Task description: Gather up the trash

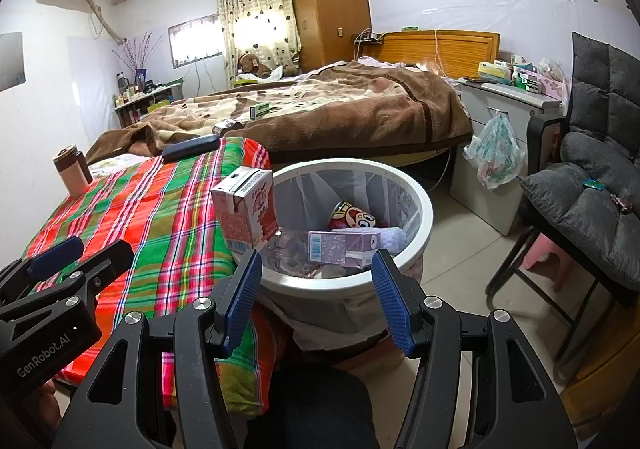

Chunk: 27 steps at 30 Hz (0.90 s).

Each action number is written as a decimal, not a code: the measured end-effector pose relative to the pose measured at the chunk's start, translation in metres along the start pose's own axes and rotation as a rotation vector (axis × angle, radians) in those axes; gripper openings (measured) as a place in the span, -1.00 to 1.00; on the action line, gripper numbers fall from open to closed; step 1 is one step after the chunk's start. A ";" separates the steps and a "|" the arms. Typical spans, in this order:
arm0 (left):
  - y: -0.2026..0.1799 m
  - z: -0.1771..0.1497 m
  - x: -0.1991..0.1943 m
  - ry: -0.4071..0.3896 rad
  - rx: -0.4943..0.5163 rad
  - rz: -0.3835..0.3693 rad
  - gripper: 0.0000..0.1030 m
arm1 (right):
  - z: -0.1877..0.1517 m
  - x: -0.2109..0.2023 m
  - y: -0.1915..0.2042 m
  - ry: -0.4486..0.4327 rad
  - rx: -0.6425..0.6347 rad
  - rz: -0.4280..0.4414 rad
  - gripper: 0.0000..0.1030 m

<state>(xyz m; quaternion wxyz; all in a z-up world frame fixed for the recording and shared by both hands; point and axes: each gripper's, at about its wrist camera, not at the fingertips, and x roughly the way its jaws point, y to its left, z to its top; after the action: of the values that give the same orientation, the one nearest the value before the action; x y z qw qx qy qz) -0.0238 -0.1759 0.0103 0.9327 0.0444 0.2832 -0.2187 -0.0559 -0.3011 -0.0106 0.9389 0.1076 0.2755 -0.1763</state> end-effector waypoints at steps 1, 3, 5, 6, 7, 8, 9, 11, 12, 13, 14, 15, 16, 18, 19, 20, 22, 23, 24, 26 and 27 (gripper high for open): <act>0.000 0.000 0.000 0.000 0.000 0.000 0.34 | 0.000 0.000 0.001 0.000 0.000 0.000 0.14; 0.000 -0.001 0.000 0.002 -0.001 -0.001 0.34 | 0.000 0.000 0.001 0.000 0.001 0.000 0.14; 0.000 0.000 0.000 0.002 0.001 -0.001 0.34 | 0.000 0.000 0.001 0.001 0.000 0.000 0.14; 0.000 0.000 0.000 0.002 -0.001 -0.001 0.34 | 0.000 0.000 0.001 0.001 0.000 0.000 0.14; 0.000 0.000 0.000 0.002 -0.001 -0.002 0.34 | 0.000 0.000 0.001 -0.001 0.000 0.000 0.14; 0.000 0.000 0.000 0.002 0.000 -0.002 0.34 | 0.000 0.000 0.001 -0.001 0.000 0.000 0.14; 0.000 0.000 0.000 0.001 0.000 -0.001 0.34 | 0.000 0.000 0.001 -0.001 0.000 0.000 0.14; 0.000 -0.001 0.000 0.001 0.000 -0.002 0.34 | 0.000 0.000 0.001 0.000 0.000 0.000 0.14; 0.000 -0.001 0.000 0.001 -0.001 -0.001 0.34 | 0.000 0.000 0.001 0.001 0.001 0.000 0.14; 0.000 -0.001 0.000 0.000 0.000 0.000 0.34 | 0.000 0.000 0.001 0.001 0.001 0.001 0.14; 0.000 -0.001 0.000 0.000 0.001 0.000 0.34 | 0.000 0.000 0.001 0.000 0.001 0.001 0.14; 0.000 -0.001 -0.001 0.000 0.001 0.000 0.34 | 0.000 0.000 0.002 0.000 0.000 0.001 0.14; -0.001 -0.002 -0.001 -0.001 0.000 0.000 0.34 | 0.000 -0.001 0.002 0.000 0.000 0.001 0.14; -0.001 -0.001 0.000 0.001 0.000 0.000 0.34 | 0.000 0.000 0.002 0.000 0.000 0.001 0.14; -0.001 -0.002 0.000 0.001 0.000 0.000 0.34 | 0.000 0.000 0.002 0.001 0.000 0.000 0.14; -0.001 -0.002 -0.001 0.001 0.001 0.000 0.34 | 0.000 -0.001 0.002 0.001 0.001 0.001 0.14; -0.001 -0.002 -0.001 0.001 0.003 -0.001 0.34 | 0.000 0.000 0.001 0.000 0.001 0.000 0.14; -0.001 -0.002 -0.001 0.001 0.003 0.000 0.34 | 0.000 0.000 0.002 0.001 0.001 0.000 0.14; -0.001 -0.002 -0.001 0.001 0.003 0.000 0.34 | -0.001 -0.001 0.004 0.001 0.002 0.000 0.14; -0.001 -0.002 -0.001 0.000 0.002 0.000 0.34 | 0.000 -0.001 0.004 -0.002 0.001 0.000 0.14; -0.001 -0.002 -0.001 0.001 0.002 0.000 0.34 | 0.000 -0.001 0.003 -0.001 0.001 0.000 0.14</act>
<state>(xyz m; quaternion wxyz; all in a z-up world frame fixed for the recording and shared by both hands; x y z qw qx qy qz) -0.0258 -0.1763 0.0090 0.9326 0.0456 0.2834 -0.2189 -0.0554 -0.2984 -0.0103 0.9389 0.1078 0.2751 -0.1762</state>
